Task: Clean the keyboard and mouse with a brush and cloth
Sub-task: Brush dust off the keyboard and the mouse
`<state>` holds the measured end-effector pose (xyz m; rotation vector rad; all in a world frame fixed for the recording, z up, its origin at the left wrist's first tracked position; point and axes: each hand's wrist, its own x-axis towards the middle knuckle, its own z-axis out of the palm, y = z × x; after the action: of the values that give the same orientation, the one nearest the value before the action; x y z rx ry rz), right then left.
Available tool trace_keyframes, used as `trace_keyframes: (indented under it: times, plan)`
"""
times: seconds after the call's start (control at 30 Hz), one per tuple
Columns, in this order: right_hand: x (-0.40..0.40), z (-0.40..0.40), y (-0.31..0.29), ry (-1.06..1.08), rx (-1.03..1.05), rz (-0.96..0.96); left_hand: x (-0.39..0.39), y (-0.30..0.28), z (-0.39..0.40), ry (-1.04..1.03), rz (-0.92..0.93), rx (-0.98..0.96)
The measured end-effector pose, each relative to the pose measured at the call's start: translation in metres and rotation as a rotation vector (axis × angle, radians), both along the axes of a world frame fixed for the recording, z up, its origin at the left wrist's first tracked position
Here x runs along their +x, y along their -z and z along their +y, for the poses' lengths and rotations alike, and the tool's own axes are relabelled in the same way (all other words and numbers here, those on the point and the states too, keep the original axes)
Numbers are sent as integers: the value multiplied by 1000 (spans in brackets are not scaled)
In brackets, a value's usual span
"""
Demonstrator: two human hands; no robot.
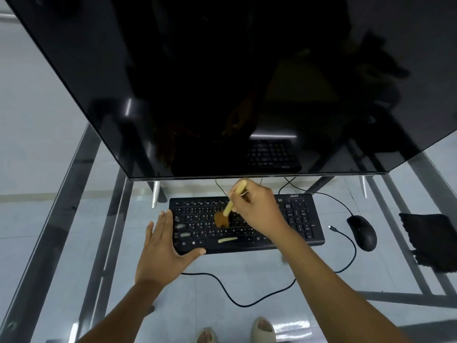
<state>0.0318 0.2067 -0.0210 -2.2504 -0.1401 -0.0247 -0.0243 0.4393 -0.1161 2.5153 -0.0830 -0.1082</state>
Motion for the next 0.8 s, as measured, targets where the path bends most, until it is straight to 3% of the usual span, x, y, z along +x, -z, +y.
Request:
trace_keyframes:
  times: [0.1, 0.17, 0.23, 0.3, 0.37, 0.43, 0.5, 0.57, 0.63, 0.73, 0.8]
  plan:
    - [-1, -8, 3, -11, -166, -103, -1, -1, 0, 2, -7, 15]
    - [-1, -13, -1, 67, -77, -158, -2, -3, -1, -5, -4, 12]
    - [-3, -16, -5, 77, 34, -60, -2, -4, -2, -13, 2, 14]
    - [-8, -16, -3, 13, -34, 6, -2, -4, -1, -8, 8, 23]
    - [-13, -20, 3, 67, -110, -91, -2, -4, -1, -5, 23, 32]
    - [-16, -25, 2, 184, -42, -174, -2, -5, -2, -10, 26, 21]
    - [-18, -30, -3, 216, 70, -72, -3, -8, -5, -17, 15, -2]
    - [-21, -32, -1, 144, 14, 38, -4, -11, -6, -27, 5, -6]
    - [-21, -35, 3, 165, -60, -50, -4, -11, -6, -26, 5, -5]
    - [-19, -42, -1, 293, 39, -175, -3, -8, -5, -7, 16, 14]
    - [-20, -44, -3, 260, 115, -18, -3, -6, -4, 5, 12, 34]
